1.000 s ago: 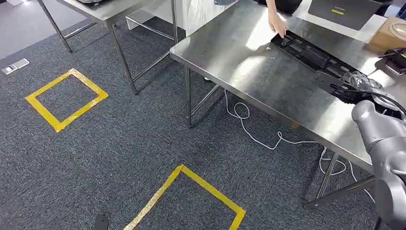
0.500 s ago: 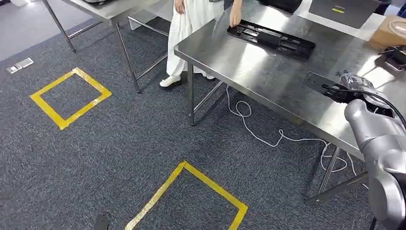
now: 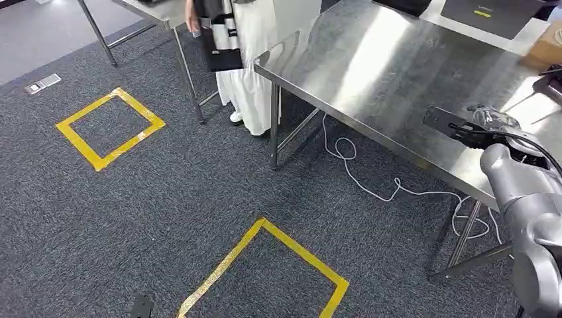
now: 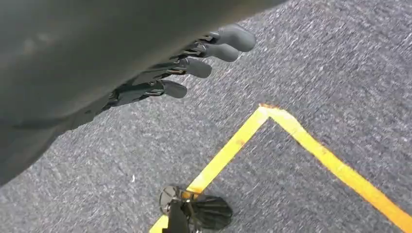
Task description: Take the parts from the cabinet and place them on the table.
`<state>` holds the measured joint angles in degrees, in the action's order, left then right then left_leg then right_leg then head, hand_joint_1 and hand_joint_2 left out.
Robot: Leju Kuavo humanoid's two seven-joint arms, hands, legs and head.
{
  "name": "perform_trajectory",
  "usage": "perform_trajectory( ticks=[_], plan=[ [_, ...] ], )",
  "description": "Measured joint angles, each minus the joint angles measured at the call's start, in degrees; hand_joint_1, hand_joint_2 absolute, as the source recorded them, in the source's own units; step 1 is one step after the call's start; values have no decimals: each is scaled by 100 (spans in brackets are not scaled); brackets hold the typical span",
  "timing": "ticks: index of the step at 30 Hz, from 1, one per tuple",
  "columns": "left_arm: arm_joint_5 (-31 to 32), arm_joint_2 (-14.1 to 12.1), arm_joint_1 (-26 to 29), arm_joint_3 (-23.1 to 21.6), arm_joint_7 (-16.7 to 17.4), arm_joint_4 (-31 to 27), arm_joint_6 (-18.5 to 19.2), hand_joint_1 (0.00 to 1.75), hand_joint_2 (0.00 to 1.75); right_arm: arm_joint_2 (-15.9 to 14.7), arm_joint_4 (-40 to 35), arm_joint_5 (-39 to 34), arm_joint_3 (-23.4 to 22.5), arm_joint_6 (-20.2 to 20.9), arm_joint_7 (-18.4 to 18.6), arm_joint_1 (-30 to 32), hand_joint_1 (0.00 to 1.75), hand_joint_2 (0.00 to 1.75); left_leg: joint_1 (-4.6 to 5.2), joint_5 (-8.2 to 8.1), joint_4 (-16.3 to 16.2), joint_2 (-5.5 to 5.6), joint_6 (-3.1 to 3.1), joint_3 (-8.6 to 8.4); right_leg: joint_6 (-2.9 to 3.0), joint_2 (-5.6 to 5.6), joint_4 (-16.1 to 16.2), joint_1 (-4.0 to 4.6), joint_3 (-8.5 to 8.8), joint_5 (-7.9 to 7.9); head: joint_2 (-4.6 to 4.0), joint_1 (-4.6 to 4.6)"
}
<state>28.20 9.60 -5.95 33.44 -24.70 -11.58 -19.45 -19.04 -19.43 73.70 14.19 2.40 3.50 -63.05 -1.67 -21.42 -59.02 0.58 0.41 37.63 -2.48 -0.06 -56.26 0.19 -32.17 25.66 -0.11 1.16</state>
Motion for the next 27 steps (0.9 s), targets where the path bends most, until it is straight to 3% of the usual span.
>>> perform_trajectory(
  ticks=[1,2,3,4,6,7,8,9,11,12,13,14,16,17,18,19,21,22,23,24,25,26,27],
  plan=[
    [0,0,2,0,2,0,2,0,0,0,0,4,0,0,0,0,0,0,1,31,36,2,-39,-6,39,-1,13,11,-1,-26,0,-18],
    [0,-2,1,0,2,0,2,0,0,6,0,11,0,0,0,1,0,0,-11,0,9,-10,-61,28,110,-13,114,-174,31,-102,0,13],
    [0,-13,0,0,2,0,0,0,0,28,0,15,0,0,0,-6,0,0,-8,-138,-135,-34,-81,78,129,-9,124,-174,41,-127,0,22],
    [0,-11,0,0,4,0,2,0,0,44,0,20,2,0,0,-13,0,0,-18,-390,-495,-32,-84,220,223,-27,127,-185,41,-148,0,69],
    [0,-13,4,2,4,0,2,0,0,70,0,30,0,2,0,-16,0,0,-20,-839,-1525,-23,-132,654,236,-29,134,-171,32,-155,0,83],
    [0,-13,9,2,4,0,2,0,0,77,0,35,2,4,0,-11,0,0,-31,-905,-1782,-25,-156,765,236,-30,133,-172,31,-156,0,81],
    [0,-15,13,2,4,0,2,0,0,94,0,35,0,4,0,-5,0,0,-58,-864,-1815,-30,-179,772,233,-29,130,-185,31,-155,0,83],
    [0,-24,11,2,4,0,2,0,0,107,0,35,0,4,0,-4,0,0,-93,-710,-1581,-37,-207,650,229,-26,115,-208,30,-154,0,85],
    [0,-37,6,2,4,0,2,0,0,118,0,35,2,4,0,-14,0,0,-198,-261,-618,-71,-323,118,125,-22,0,-278,17,-87,0,90],
    [0,-33,5,2,4,0,2,0,0,120,0,35,2,4,0,-24,0,0,-254,-274,-323,-96,-430,-33,46,-28,-77,-263,-22,-40,0,125],
    [0,-4,0,2,4,0,9,0,0,98,-7,35,2,4,4,-54,0,0,-233,-296,-284,10,-324,-21,-15,-11,-209,-177,-136,2,0,151],
    [0,-6,-2,4,9,0,13,0,0,118,-15,37,4,4,7,-65,0,0,-203,-272,-321,-5,-233,31,-39,-16,-202,-197,-149,-21,0,85],
    [0,-13,0,7,9,0,11,0,0,90,-13,37,7,4,4,-80,0,0,-119,-265,-328,8,-135,77,-105,-16,-95,-165,-158,-74,0,46],
    [0,-15,-1,9,11,0,9,0,0,83,-13,46,7,9,4,-68,0,0,-87,-229,-299,14,-32,89,-138,-38,-105,-216,-193,-62,0,35],
    [0,-15,-2,11,9,0,9,0,0,92,-13,57,9,18,7,-62,0,0,-80,-205,-287,31,30,98,-123,-42,-224,-240,-272,28,0,26],
    [0,-18,-4,13,9,0,9,0,0,85,-13,81,11,20,4,-64,0,0,-63,-189,-279,42,70,119,-81,-40,-521,-240,-407,200,0,22],
    [2,-18,-7,13,9,0,9,0,0,96,-11,96,11,54,6,-71,0,0,-44,-163,-279,41,113,164,-31,-21,-1535,-228,-899,619,0,0],
    [2,-17,-4,15,9,0,9,0,0,101,-7,101,11,74,4,-46,0,0,-29,-147,-269,43,135,170,-36,-10,-1900,-185,-1062,736,0,9],
    [2,-15,1,15,9,0,9,0,0,103,0,103,11,83,4,-23,0,0,-6,-132,-255,47,154,174,-48,-4,-2027,-157,-1116,745,0,2],
    [2,-13,3,18,11,0,9,0,0,120,0,109,11,83,4,-14,0,0,22,-120,-255,62,166,182,-42,-2,-1836,-117,-989,652,0,-42],
    [2,-11,1,18,9,0,7,0,0,127,0,122,11,83,4,-18,0,0,58,-111,-253,67,176,180,-17,-2,-1421,-87,-757,499,0,-42],
    [2,-11,-3,22,11,0,-2,0,0,133,0,125,11,81,4,-37,0,0,79,-96,-248,68,182,179,36,-2,-889,-32,-466,327,0,-39],
    [0,-7,-5,26,11,0,-9,0,0,142,-4,146,13,66,4,-82,0,0,94,-82,-244,69,189,180,162,-2,-333,64,-160,183,0,-61]
  ],
)
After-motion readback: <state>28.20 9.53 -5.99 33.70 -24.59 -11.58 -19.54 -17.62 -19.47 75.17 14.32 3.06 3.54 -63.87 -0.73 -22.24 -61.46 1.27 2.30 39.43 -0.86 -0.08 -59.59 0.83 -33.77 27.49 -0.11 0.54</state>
